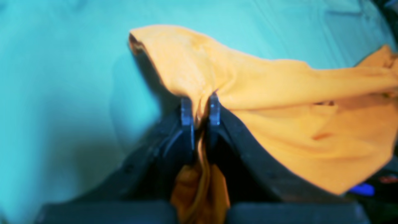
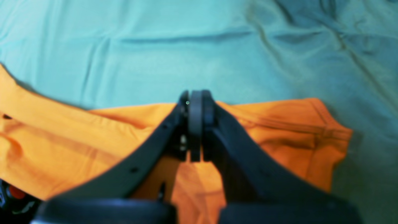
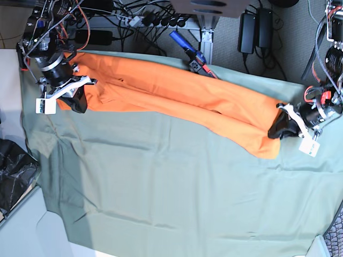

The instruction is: Fold the T-shirt properly

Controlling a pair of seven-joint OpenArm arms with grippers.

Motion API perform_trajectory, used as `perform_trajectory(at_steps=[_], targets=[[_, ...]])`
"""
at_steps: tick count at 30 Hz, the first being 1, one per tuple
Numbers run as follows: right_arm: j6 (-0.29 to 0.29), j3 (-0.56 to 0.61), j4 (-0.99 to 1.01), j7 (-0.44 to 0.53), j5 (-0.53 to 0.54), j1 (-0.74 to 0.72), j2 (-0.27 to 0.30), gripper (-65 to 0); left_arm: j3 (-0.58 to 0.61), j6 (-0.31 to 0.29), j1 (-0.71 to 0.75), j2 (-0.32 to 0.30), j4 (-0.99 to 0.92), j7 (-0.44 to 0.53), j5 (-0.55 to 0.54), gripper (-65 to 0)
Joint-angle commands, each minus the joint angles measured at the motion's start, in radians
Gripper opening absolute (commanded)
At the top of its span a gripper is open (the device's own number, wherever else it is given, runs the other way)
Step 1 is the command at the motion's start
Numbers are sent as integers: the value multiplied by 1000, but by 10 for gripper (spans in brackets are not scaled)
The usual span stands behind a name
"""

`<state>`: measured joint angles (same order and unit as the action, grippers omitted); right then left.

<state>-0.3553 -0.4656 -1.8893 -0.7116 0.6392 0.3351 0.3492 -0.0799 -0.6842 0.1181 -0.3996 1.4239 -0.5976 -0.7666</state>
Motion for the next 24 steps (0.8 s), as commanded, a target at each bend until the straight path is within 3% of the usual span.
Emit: perform_trajectory(at_steps=[1,7,14,20,24], targets=[[-97,-10,-13,23,15,-5,16,-650,-8,-14,-31,-17,14,29,-4,-650],[-97,-10,-13,23,15,-5,16,-650,-7,-14,-140,-16,-12,33,58,-650],[-97,-10,-13,23,15,-5,16,-650,-6,-14,-307,-21,-252,102,140,-650],[-97,-10,-13,23,16,-5,16,-650,0,-14,-431,-84,-378,160,267,-650],[-97,-10,-13,23,16,-5,16,-650,31,-14,-415,-134,-323,136,234,-650]])
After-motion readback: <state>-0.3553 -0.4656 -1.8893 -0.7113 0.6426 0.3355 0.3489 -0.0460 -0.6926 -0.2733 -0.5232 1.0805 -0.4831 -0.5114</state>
